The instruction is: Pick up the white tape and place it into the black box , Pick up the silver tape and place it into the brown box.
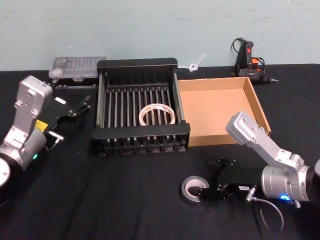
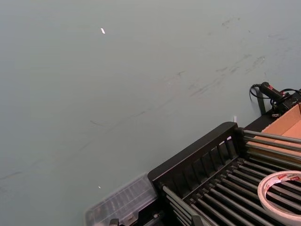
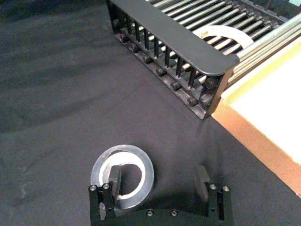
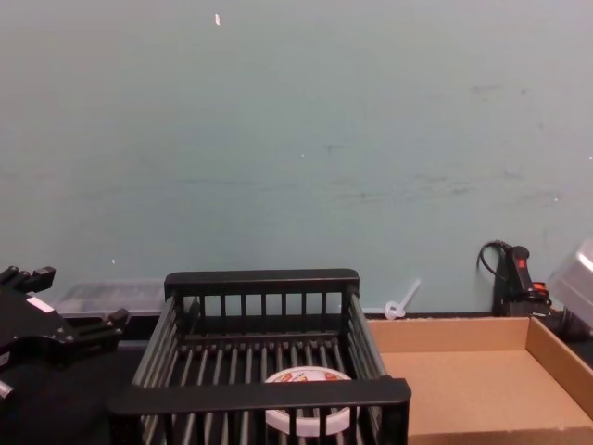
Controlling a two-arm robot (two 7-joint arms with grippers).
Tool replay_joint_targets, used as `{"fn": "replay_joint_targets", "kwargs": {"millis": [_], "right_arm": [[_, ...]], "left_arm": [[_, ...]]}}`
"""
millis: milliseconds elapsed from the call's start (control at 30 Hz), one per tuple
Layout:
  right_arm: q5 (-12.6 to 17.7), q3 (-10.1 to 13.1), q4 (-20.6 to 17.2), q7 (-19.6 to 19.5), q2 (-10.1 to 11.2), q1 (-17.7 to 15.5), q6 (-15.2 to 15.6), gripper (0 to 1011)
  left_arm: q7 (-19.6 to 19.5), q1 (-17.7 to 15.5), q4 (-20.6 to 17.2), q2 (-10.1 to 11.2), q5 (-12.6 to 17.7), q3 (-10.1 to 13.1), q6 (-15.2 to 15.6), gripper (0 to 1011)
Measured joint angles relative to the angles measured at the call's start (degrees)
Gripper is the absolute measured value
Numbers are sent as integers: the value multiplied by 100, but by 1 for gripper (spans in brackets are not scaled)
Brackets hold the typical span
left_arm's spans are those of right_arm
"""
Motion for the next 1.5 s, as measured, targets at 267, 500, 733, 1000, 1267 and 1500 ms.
{"fn": "replay_joint_targets", "kwargs": {"millis": [267,500,733,1000,1267,1500], "right_arm": [[0,4,-7,-3,2,-6,0,1002],[0,9,-11,-3,5,-11,-1,1003],[1,13,-15,-3,8,-14,-3,961],[1,15,-18,-2,8,-15,-4,757],[4,15,-19,-2,8,-15,-5,502],[7,15,-18,-2,8,-15,-5,300]], "left_arm": [[0,0,0,0,0,0,0,1001],[0,0,0,0,0,0,0,1001],[0,0,0,0,0,0,0,1001],[0,0,0,0,0,0,0,1001],[0,0,0,0,0,0,0,1001],[0,0,0,0,0,0,0,1001]]}}
